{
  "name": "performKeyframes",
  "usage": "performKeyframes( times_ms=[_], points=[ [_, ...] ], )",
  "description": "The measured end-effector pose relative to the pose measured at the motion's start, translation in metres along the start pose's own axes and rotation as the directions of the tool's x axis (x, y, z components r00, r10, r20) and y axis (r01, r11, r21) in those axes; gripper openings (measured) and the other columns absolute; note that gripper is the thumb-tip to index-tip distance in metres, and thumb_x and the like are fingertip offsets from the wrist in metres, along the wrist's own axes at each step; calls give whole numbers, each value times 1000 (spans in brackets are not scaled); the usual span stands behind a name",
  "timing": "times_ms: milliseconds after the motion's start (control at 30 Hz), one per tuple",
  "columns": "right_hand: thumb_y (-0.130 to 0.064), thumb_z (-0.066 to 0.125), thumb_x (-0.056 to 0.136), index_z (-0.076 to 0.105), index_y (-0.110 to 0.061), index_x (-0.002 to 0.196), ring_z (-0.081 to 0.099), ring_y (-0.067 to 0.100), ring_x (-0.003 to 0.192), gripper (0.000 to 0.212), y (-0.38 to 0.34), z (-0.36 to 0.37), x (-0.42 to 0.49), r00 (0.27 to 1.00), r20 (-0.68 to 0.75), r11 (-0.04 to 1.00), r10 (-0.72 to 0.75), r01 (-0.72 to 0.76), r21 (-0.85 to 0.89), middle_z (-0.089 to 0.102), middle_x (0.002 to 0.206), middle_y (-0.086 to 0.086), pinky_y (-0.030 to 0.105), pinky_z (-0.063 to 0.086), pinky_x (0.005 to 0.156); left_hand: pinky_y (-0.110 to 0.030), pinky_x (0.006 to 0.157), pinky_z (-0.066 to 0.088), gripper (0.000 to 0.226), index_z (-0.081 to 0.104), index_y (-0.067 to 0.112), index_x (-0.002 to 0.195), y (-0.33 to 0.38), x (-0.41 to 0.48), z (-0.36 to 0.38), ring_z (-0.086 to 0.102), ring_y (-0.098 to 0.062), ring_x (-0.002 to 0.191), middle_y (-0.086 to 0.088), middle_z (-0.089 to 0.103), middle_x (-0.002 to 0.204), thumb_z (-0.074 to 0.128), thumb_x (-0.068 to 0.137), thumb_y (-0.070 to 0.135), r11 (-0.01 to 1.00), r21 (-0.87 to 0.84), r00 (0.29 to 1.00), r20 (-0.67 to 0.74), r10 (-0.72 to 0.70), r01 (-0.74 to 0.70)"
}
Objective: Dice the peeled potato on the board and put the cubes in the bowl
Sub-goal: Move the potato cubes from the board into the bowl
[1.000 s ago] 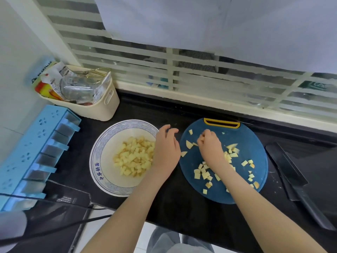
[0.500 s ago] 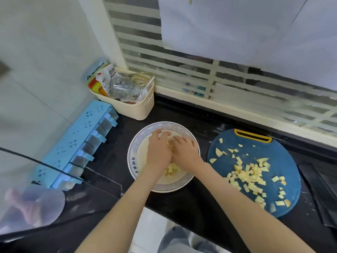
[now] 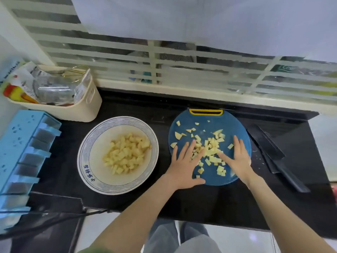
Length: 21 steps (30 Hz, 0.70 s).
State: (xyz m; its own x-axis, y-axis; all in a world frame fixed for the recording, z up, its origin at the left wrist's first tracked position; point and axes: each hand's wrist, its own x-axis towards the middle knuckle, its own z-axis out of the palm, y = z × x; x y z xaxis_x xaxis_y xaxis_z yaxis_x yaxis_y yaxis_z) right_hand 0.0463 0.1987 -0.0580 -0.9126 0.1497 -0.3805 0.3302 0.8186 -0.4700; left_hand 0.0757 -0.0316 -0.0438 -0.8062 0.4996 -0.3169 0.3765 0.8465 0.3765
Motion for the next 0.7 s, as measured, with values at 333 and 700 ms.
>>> performKeyframes(
  times_ms=[333, 700],
  points=[
    [-86, 24, 79, -10, -40, 153, 5, 33, 150, 93, 8, 42, 6, 918, -27, 872, -395, 366, -324, 8, 164, 8, 55, 10, 117, -52, 112, 3, 72, 6, 21, 152, -5, 43, 50, 8, -29, 144, -13, 8, 158, 20, 93, 59, 948, 110, 909, -336, -248, 299],
    [-49, 42, 92, 59, -23, 120, 46, 27, 102, 42, -12, 39, 52, 583, -79, 554, -809, 710, -436, 61, 109, 5, 42, 36, 87, -49, 114, 0, 60, 41, 10, 142, 5, 70, 42, 22, -33, 141, -16, 29, 153, 25, 96, 46, 888, 71, 799, -474, -371, 454]
  ],
)
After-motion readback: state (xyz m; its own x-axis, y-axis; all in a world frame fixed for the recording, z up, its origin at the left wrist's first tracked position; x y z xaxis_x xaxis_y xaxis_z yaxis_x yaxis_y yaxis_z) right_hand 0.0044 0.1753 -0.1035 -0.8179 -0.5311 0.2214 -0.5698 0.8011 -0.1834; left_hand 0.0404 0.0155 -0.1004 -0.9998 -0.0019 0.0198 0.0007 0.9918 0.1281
